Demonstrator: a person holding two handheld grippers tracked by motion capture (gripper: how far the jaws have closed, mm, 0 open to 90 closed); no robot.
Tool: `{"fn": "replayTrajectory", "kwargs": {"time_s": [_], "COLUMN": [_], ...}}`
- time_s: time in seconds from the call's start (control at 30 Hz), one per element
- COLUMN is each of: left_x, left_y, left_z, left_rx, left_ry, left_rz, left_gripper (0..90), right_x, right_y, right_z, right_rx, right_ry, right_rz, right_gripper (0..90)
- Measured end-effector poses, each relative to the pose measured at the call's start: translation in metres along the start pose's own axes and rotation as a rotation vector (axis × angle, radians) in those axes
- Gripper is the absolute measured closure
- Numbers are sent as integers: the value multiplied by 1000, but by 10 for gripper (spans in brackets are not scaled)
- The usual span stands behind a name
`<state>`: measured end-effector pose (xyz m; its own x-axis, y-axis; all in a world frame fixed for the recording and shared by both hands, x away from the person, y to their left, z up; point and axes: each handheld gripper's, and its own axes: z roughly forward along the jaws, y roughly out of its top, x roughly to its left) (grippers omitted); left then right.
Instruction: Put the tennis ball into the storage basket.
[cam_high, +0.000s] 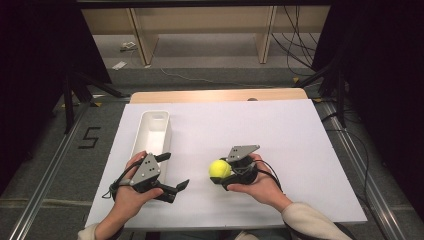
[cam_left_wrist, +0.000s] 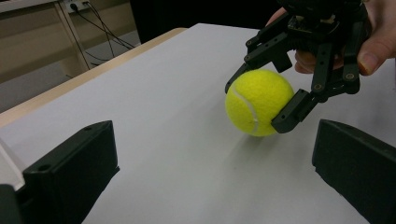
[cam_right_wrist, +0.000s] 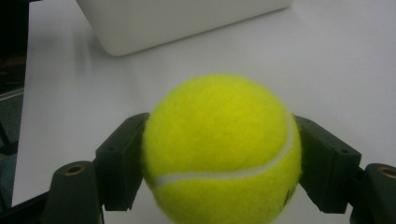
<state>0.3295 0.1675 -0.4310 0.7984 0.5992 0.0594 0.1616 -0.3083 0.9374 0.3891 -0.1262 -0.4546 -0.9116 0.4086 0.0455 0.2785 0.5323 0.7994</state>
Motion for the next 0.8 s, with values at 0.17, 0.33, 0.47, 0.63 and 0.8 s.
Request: {"fn": "replayTrajectory", "kwargs": {"time_s": [0.17, 0.33, 0.47, 0.63, 0.8], "left_x": [0, 0, 0, 0, 0], "left_y": [0, 0, 0, 0, 0], "left_z": [0, 0, 0, 0, 0], "left_rx": [0, 0, 1, 1, 0], "left_ry": [0, -1, -2, -1, -2], "left_rz": [0, 0, 2, 2, 2], "left_gripper": [0, 0, 0, 0, 0], "right_x": [-1, -2, -3, -4, -4], "right_y": [2, 4, 4, 5, 6], "right_z": [-3, -5, -6, -7, -8], "right_rx": [-16, -29, -36, -46, -50], "right_ry": [-5, -9, -11, -17, -18], "right_rz": [4, 9, 11, 12, 13], "right_gripper": [263, 263, 263, 263, 262]}}
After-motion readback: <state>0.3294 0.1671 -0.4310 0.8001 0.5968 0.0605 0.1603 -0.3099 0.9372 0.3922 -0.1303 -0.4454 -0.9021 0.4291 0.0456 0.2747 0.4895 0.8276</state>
